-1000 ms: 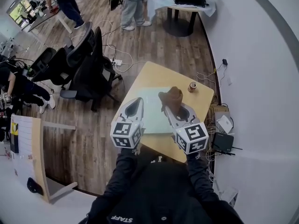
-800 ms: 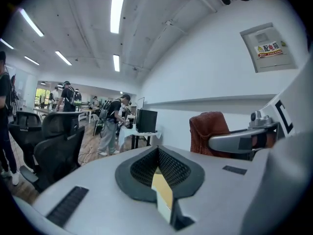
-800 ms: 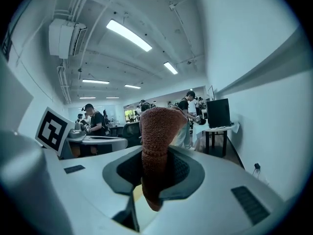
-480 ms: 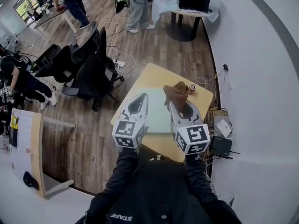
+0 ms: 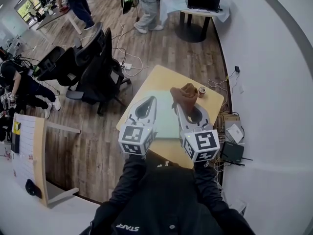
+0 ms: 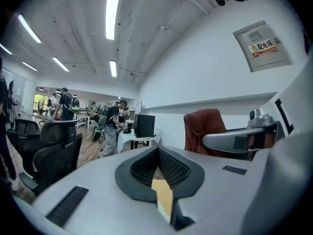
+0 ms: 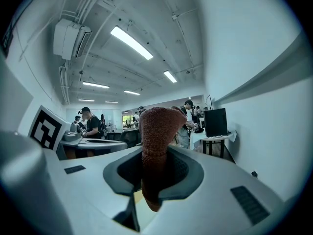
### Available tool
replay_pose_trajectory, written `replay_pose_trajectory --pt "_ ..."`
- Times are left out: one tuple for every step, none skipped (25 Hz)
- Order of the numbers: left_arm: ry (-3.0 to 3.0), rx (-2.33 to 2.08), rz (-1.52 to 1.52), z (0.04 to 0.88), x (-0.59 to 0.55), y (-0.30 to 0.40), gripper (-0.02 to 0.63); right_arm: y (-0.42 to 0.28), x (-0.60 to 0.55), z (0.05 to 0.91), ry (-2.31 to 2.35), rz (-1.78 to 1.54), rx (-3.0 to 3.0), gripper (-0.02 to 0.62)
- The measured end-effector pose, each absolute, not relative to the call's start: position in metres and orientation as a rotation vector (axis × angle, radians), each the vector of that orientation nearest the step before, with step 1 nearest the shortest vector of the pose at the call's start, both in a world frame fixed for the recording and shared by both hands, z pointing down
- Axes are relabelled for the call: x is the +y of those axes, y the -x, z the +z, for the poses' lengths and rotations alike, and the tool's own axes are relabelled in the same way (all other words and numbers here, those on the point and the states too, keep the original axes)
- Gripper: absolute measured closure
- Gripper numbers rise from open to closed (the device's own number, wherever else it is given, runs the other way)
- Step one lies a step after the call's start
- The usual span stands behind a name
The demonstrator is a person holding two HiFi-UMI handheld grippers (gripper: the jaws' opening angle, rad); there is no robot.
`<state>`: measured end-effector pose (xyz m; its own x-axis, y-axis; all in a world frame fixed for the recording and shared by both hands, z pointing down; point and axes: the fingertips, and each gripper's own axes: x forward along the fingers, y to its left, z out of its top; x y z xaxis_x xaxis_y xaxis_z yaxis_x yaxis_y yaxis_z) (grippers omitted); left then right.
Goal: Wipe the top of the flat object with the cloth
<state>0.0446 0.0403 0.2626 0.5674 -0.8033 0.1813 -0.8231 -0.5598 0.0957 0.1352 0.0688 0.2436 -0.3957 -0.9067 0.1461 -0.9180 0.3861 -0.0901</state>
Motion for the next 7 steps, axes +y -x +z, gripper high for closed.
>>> replay_pose_trajectory --pt "-2.629 -1.376 0.176 0.2629 0.0410 -0.0449 0.572 -0.1357 0.0693 0.2439 -1.686 0.240 -2.555 0.500" --pt "-2.631 -1.375 0.180 0.2637 0.0417 -0.0455 0.572 -0.1363 0.0699 0.2443 -1.687 0.241 -2.556 0.500" --pt "-2.632 -1.372 0.186 0.2649 0.0424 -0.0462 0.572 -0.1369 0.0707 0.2447 -1.690 0.241 -2.557 0.500" --pt "-2.633 -1.368 0.191 0.2663 0.0430 -0.0470 0.572 -0.1373 0.0714 0.2447 -1.693 0.239 -2.558 0.500" --pt "-2.634 -1.364 0.195 0.2675 0.0435 -0.0477 0.572 -0.1375 0.0720 0.2444 -1.696 0.237 -2.560 0.500" --pt "-2.635 -1.361 0.199 0.2685 0.0440 -0.0482 0.572 -0.1376 0.0725 0.2438 -1.699 0.233 -2.562 0.500" --pt "-2.635 -1.359 0.202 0.2695 0.0444 -0.0488 0.572 -0.1376 0.0730 0.2433 -1.702 0.229 -2.564 0.500"
